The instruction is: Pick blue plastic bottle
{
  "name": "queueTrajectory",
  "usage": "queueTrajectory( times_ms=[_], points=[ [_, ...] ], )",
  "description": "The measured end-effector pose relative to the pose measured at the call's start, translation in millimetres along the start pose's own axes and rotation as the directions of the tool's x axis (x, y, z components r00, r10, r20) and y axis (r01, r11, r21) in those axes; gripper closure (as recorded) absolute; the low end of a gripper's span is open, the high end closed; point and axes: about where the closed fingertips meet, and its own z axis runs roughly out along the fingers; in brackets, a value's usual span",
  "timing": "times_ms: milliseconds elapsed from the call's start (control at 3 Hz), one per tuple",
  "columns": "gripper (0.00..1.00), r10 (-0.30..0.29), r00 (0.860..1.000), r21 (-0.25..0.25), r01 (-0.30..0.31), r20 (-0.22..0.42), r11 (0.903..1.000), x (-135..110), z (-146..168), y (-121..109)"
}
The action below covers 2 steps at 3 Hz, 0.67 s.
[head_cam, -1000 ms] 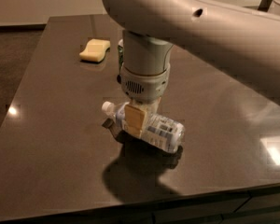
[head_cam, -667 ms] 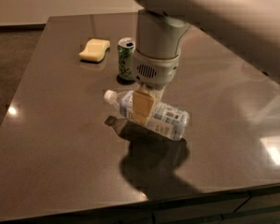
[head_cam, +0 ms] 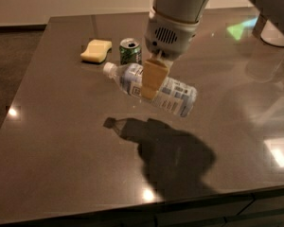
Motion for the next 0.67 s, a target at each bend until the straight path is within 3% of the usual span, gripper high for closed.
queueTrajectory(
  times_ms=[667],
  points=[
    [1.00, -0.067, 0.988, 0.060, 0.060, 0.138, 0.9964, -23.0, -44.0, -17.5]
  ],
)
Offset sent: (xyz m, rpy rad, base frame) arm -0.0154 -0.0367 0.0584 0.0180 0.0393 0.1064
